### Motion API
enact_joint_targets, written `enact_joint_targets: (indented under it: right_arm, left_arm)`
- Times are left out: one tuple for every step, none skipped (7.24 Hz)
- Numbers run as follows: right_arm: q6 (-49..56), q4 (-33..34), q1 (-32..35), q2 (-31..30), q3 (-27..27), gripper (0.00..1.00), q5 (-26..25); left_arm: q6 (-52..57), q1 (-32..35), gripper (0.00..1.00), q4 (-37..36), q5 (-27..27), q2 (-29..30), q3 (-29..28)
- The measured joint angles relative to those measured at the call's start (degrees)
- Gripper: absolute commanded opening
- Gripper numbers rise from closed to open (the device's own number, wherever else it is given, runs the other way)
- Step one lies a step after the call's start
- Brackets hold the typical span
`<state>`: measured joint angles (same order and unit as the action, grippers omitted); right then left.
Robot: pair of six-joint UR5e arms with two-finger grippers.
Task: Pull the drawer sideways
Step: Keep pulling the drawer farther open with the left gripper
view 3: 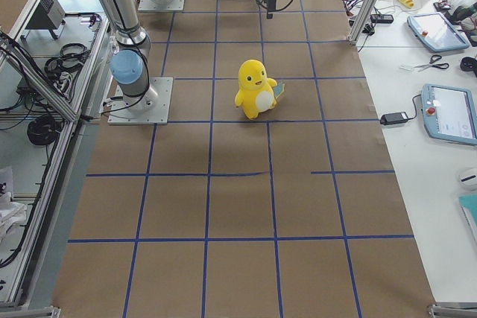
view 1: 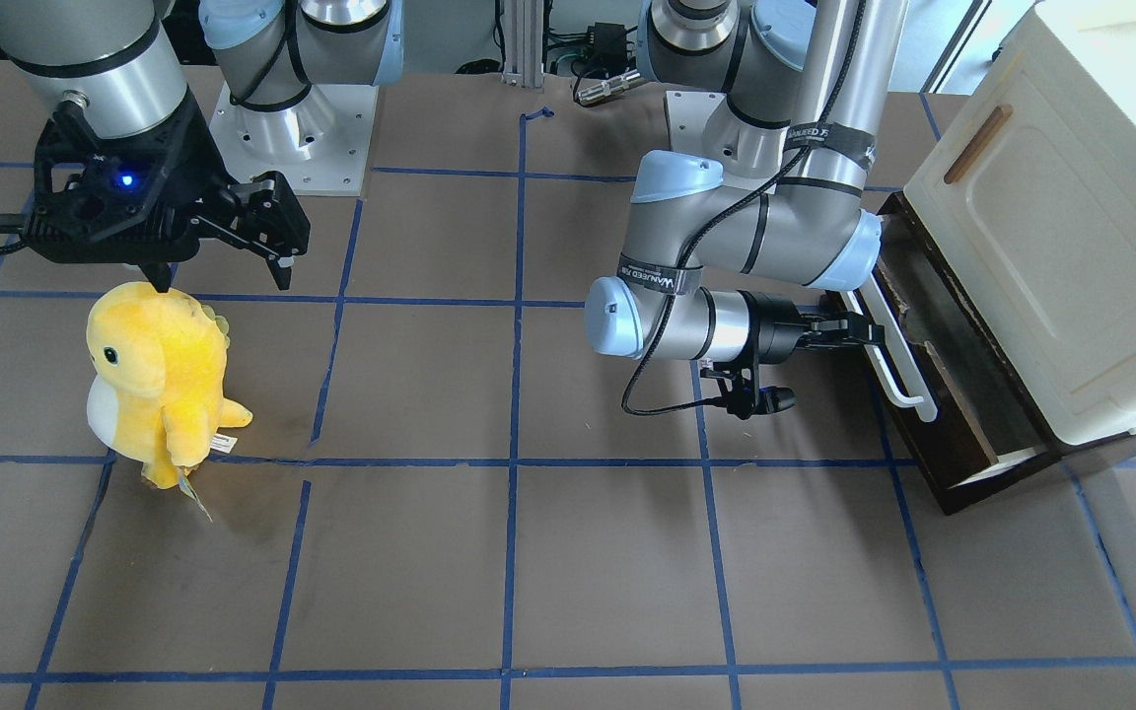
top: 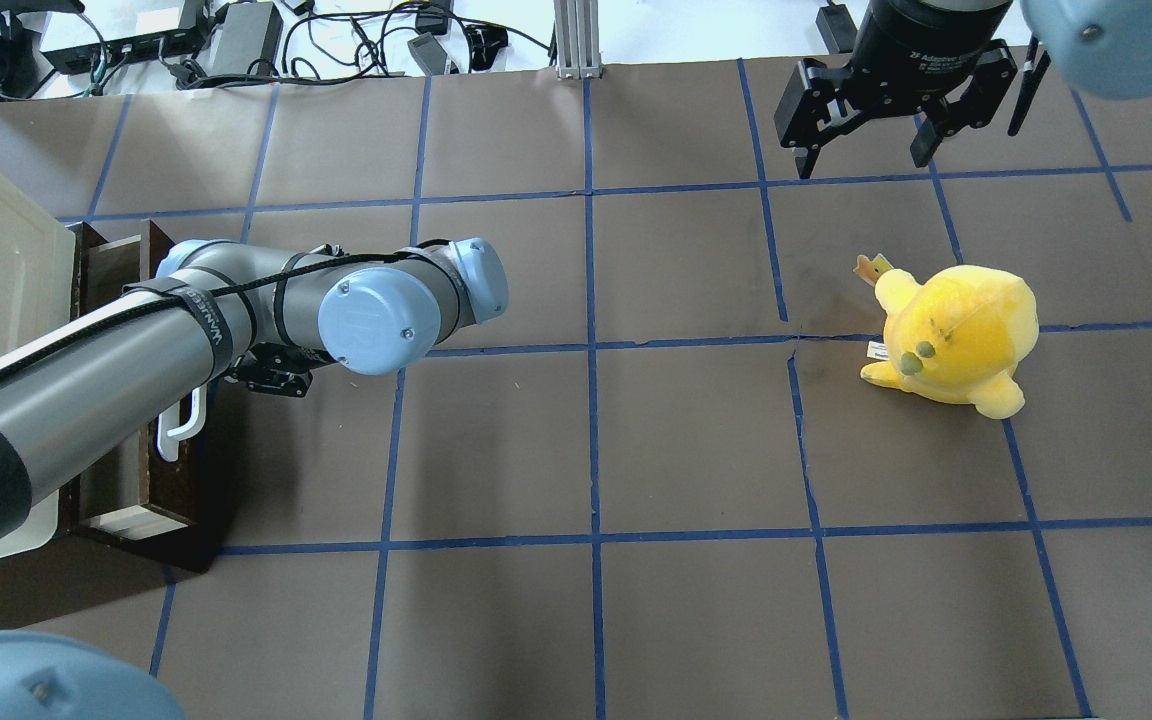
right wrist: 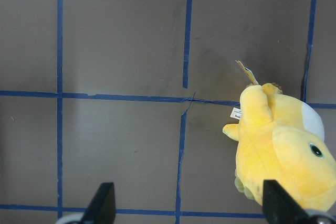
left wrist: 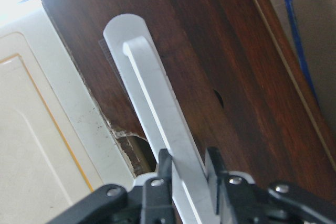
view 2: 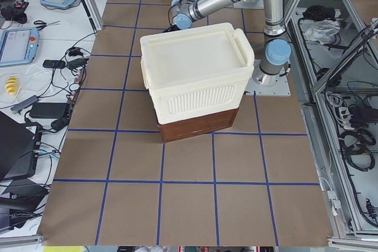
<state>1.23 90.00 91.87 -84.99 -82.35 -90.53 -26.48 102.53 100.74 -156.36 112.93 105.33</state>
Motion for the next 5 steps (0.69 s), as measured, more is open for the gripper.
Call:
enact_joint_targets:
  right_arm:
    - [0.0,0.0,0.0,0.0,0.0,1.0,0.0]
    - [0.0,0.0,0.0,0.0,0.0,1.0,0.0]
    - [0.0,0.0,0.0,0.0,0.0,1.0,0.0]
    - [0.0,0.0,0.0,0.0,0.0,1.0,0.0]
    - [0.0,0.0,0.0,0.0,0.0,1.0,0.0]
  left_arm:
    - [0.3,0.4,0.07,0.0,0.2,0.1,-0.3]
    - [0.5,0.8,0.07,0.0,0.4,0.1,-0.6]
    - [0.6,1.1,0.07,0.1,0.6,0.2,-0.8]
    - [0.6,1.6,0.07,0.1,0.9,0.3,-0.9]
    - [0.6,2.0,0.07,0.1,1.3,0.3,-1.0]
